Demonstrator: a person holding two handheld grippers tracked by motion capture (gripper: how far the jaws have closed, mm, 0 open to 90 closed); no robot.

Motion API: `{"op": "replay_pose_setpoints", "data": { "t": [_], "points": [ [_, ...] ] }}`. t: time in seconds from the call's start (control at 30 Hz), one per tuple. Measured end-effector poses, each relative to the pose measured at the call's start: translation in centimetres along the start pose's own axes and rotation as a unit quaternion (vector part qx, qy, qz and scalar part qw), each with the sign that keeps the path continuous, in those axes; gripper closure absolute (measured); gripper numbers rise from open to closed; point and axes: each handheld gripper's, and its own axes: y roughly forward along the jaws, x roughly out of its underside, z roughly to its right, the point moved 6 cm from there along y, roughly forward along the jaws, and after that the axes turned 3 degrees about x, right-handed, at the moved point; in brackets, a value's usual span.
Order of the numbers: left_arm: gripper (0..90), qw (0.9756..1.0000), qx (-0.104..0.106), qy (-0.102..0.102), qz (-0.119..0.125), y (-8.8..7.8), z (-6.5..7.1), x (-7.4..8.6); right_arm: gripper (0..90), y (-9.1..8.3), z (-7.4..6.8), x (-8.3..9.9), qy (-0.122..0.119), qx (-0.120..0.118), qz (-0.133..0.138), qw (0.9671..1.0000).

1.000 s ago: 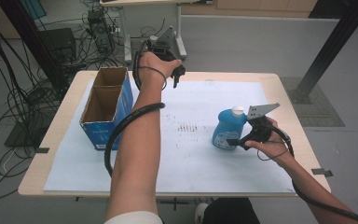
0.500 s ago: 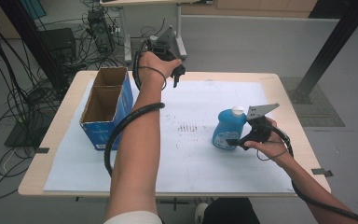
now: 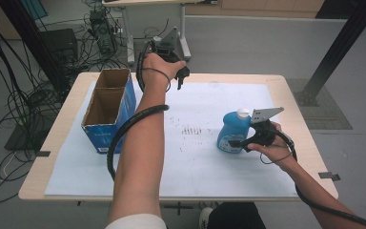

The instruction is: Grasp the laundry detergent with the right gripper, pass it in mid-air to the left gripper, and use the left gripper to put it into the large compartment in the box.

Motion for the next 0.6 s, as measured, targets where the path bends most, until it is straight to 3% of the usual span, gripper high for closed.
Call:
{"op": "replay_pose_setpoints", "data": {
  "t": [0.6],
  "points": [
    [5.2, 1.0, -0.003, 0.0, -0.002, 0.17, 0.02, -0.19, 32.5, 0.29, 0.3, 0.41, -0.002, -0.001, 0.008, 1.0]
  ]
}}
